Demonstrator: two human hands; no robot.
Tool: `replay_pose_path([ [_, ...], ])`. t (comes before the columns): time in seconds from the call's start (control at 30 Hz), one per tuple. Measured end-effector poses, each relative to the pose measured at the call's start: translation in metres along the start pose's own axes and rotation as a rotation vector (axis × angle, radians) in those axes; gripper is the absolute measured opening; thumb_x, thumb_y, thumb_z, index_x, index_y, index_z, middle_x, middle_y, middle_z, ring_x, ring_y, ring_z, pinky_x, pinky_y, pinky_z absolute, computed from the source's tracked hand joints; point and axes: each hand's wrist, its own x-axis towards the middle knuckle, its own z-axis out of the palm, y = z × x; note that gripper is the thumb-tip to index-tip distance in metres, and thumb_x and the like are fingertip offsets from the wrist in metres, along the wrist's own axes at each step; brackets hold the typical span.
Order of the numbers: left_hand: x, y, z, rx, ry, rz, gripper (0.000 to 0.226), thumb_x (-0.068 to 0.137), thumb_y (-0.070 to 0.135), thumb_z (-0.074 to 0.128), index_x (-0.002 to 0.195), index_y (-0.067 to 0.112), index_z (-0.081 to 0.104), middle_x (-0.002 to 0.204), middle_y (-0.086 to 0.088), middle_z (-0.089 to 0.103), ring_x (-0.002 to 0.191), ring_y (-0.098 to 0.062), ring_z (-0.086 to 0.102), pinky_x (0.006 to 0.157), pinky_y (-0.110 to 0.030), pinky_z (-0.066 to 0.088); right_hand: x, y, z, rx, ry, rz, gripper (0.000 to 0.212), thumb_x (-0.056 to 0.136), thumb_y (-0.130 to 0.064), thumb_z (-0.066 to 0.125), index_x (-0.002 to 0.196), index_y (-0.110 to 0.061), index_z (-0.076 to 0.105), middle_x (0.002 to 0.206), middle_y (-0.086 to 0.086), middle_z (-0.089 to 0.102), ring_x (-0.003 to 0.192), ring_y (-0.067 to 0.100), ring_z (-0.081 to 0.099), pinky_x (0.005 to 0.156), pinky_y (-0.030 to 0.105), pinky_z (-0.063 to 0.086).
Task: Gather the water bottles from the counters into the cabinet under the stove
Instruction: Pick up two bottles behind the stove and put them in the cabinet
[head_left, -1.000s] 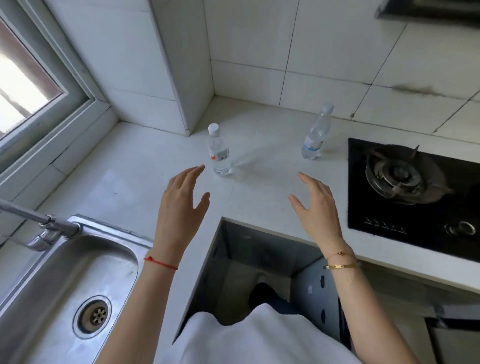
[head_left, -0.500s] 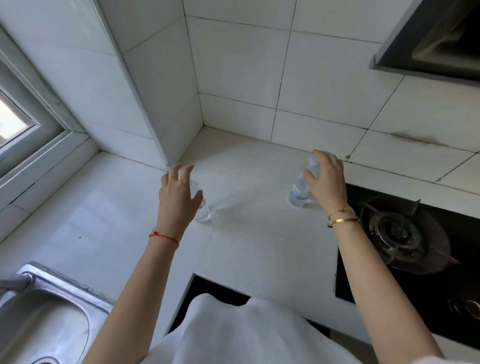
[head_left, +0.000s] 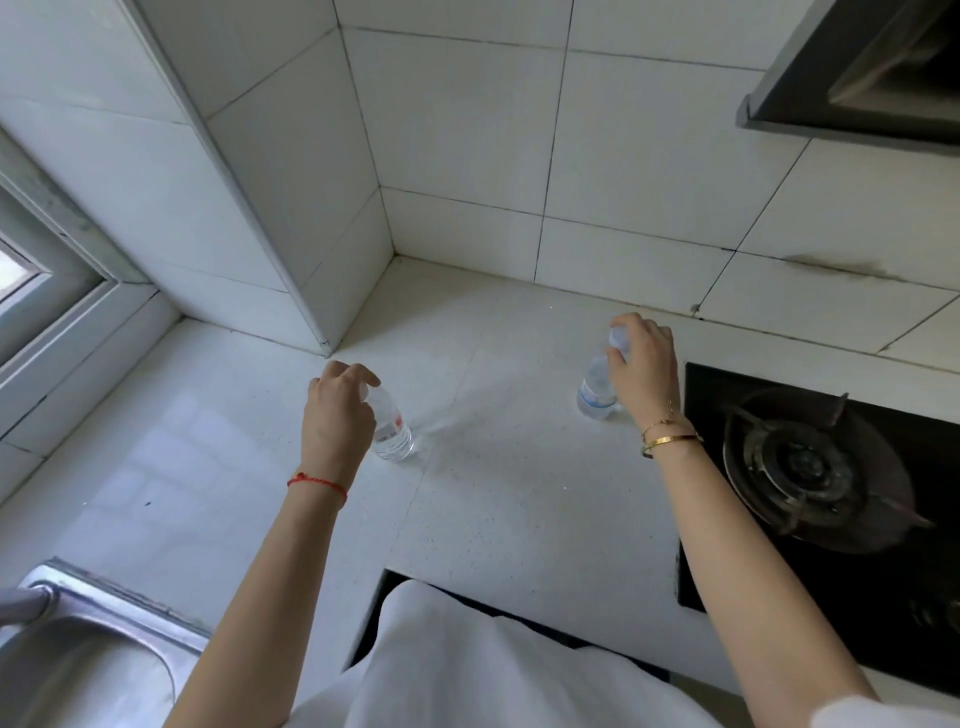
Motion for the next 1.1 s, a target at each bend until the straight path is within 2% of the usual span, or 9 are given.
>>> replay_pose_path([
  [0.13, -0.012, 0.002, -0.004, -0.036, -0.048, 0.073, 0.033, 0.075, -0.012, 0.06, 0.098, 0.01, 0.07, 0.106, -0.015, 0.06, 0.098, -0.034, 0.052, 0.073, -0.033, 0.045, -0.028, -0.005, -0.003, 0.078, 0.019, -0.049, 0.028, 0.088, -0.005, 0.06, 0.115, -0.013, 0.055, 0.106, 0.006, 0.058, 0.111, 0.025, 0.047, 0.081, 0.033, 0.048],
  [0.23, -0.031, 0.007, -0.009, -0.083, 0.0, 0.117, 0.03, 0.076, -0.008, 0.064, 0.099, 0.011, 0.069, 0.107, -0.013, 0.06, 0.096, -0.029, 0.05, 0.071, -0.031, 0.042, -0.051, -0.014, -0.014, 0.128, 0.054, -0.078, 0.03, 0.087, -0.008, 0.063, 0.116, -0.014, 0.056, 0.107, 0.004, 0.058, 0.106, 0.022, 0.05, 0.083, 0.032, 0.05],
  [0.33, -0.051, 0.016, -0.019, -0.144, 0.016, 0.153, 0.034, 0.074, -0.007, 0.066, 0.102, 0.013, 0.068, 0.105, -0.009, 0.061, 0.095, -0.029, 0.052, 0.072, -0.03, 0.044, -0.077, -0.029, -0.025, 0.154, 0.038, -0.083, 0.031, 0.087, -0.012, 0.065, 0.116, -0.016, 0.056, 0.104, 0.003, 0.058, 0.096, 0.017, 0.05, 0.077, 0.007, 0.04],
  [0.43, -0.077, 0.022, -0.03, -0.211, 0.003, 0.192, 0.038, 0.072, -0.006, 0.067, 0.105, 0.014, 0.065, 0.103, -0.006, 0.063, 0.088, -0.029, 0.056, 0.068, -0.025, 0.044, -0.113, -0.046, -0.036, 0.208, 0.059, -0.051, 0.033, 0.083, -0.013, 0.069, 0.115, -0.015, 0.058, 0.096, -0.003, 0.055, 0.085, 0.017, 0.053, 0.07, -0.003, 0.033],
  [0.57, -0.121, 0.019, -0.044, -0.253, -0.025, 0.256, 0.036, 0.073, -0.003, 0.071, 0.105, 0.014, 0.066, 0.1, -0.004, 0.065, 0.079, -0.024, 0.059, 0.063, -0.018, 0.043, -0.175, -0.062, -0.046, 0.198, 0.095, -0.024, 0.036, 0.08, -0.014, 0.074, 0.112, -0.017, 0.059, 0.098, 0.005, 0.063, 0.075, 0.012, 0.053, 0.069, -0.003, 0.033],
  [0.83, -0.215, 0.002, -0.063, -0.295, -0.177, 0.436, 0.035, 0.068, 0.001, 0.072, 0.099, 0.017, 0.068, 0.096, 0.002, 0.067, 0.08, -0.022, 0.06, 0.065, -0.016, 0.04, -0.326, -0.082, -0.069, 0.181, 0.205, 0.119, 0.036, 0.078, -0.013, 0.076, 0.111, -0.017, 0.062, 0.1, 0.003, 0.063, 0.078, 0.008, 0.053, 0.074, -0.003, 0.034],
  [0.93, -0.251, -0.002, -0.068, -0.303, -0.25, 0.509, 0.036, 0.065, 0.001, 0.072, 0.097, 0.017, 0.069, 0.093, 0.001, 0.068, 0.077, -0.023, 0.061, 0.064, -0.022, 0.046, -0.385, -0.084, -0.082, 0.153, 0.247, 0.19, 0.034, 0.078, -0.014, 0.076, 0.108, -0.019, 0.062, 0.099, 0.002, 0.063, 0.078, 0.008, 0.054, 0.073, 0.001, 0.037],
  [1.03, -0.287, -0.001, -0.072, -0.322, -0.316, 0.582, 0.036, 0.065, 0.002, 0.072, 0.097, 0.018, 0.069, 0.092, 0.002, 0.068, 0.076, -0.023, 0.061, 0.066, -0.032, 0.052, -0.441, -0.085, -0.097, 0.135, 0.301, 0.259, 0.033, 0.077, -0.014, 0.076, 0.107, -0.019, 0.063, 0.097, 0.002, 0.063, 0.08, 0.014, 0.059, 0.073, 0.016, 0.047],
  [1.1, -0.31, 0.003, -0.071, -0.326, -0.356, 0.643, 0.036, 0.065, 0.003, 0.072, 0.097, 0.018, 0.07, 0.091, 0.002, 0.068, 0.075, -0.024, 0.063, 0.068, -0.037, 0.054, -0.476, -0.083, -0.11, 0.135, 0.334, 0.295, 0.032, 0.076, -0.013, 0.077, 0.105, -0.018, 0.064, 0.096, 0.0, 0.063, 0.081, 0.015, 0.06, 0.071, 0.019, 0.049],
])
